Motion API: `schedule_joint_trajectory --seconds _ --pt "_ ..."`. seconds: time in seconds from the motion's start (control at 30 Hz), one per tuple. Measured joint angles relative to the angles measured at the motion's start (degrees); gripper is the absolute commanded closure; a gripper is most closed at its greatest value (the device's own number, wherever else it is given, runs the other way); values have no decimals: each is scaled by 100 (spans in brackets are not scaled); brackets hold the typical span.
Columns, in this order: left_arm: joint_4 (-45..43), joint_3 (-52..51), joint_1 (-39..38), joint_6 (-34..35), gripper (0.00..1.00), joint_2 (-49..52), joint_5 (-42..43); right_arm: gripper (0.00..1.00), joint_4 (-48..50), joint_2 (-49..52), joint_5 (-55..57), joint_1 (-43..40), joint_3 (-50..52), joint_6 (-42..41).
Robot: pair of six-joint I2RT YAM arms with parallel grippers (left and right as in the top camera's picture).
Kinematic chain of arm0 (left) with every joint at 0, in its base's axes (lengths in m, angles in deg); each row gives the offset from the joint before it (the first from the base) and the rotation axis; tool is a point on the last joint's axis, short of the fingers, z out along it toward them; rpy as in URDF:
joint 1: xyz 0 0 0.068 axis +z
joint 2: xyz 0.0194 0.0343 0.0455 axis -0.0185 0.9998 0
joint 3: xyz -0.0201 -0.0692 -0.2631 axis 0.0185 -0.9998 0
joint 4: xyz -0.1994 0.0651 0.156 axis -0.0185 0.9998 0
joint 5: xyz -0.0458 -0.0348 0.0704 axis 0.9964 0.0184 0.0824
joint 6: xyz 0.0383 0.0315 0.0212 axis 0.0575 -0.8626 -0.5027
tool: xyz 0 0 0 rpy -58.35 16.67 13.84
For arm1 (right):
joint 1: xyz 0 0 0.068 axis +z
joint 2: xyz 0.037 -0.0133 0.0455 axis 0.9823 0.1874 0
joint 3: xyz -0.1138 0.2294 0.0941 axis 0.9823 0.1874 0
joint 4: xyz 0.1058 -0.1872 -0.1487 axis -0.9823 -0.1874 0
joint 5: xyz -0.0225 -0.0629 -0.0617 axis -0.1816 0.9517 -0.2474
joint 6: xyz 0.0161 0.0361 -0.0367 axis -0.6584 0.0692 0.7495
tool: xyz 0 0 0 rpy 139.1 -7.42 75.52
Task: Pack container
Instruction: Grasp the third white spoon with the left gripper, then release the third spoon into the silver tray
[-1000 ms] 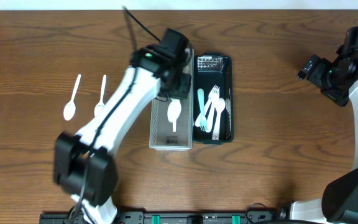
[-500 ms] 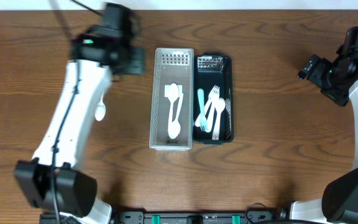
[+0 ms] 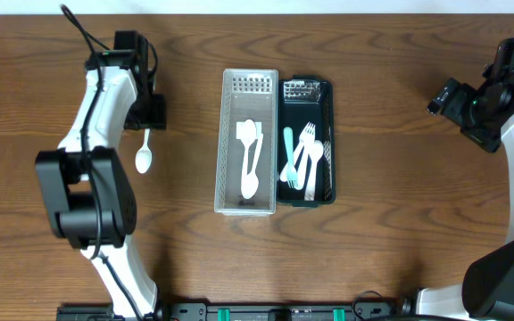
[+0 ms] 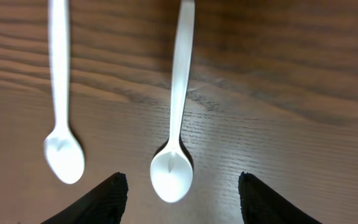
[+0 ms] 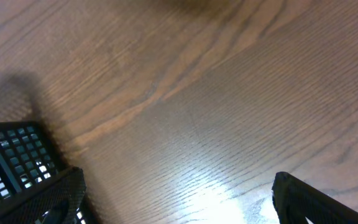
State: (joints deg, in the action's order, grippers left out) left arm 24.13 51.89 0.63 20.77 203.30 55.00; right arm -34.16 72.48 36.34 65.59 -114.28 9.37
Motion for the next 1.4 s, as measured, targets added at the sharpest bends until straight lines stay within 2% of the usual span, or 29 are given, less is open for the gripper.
schedule_joint_trajectory --seconds 0.27,0.57,0.63,0.7,0.8,0.97,1.23,1.4 --pt "-7 -22 4 -623 40 457 -2 1 -31 0 0 0 0 0" --pt "-22 7 28 -809 41 907 9 1 -109 0 0 0 0 0" --pt "-22 7 37 -815 50 914 15 1 -120 0 0 0 0 0" --pt "-22 7 48 -809 67 918 22 1 -127 0 0 0 0 0" --pt "-39 7 63 -815 85 935 -4 1 -140 0 0 0 0 0" --pt "-15 7 85 -787 94 946 -17 1 -136 0 0 0 0 0" --pt "627 468 61 -568 94 844 122 1 -138 0 0 0 0 0" --pt "918 957 -199 -280 94 -59 603 1 -138 0 -2 0 2 0"
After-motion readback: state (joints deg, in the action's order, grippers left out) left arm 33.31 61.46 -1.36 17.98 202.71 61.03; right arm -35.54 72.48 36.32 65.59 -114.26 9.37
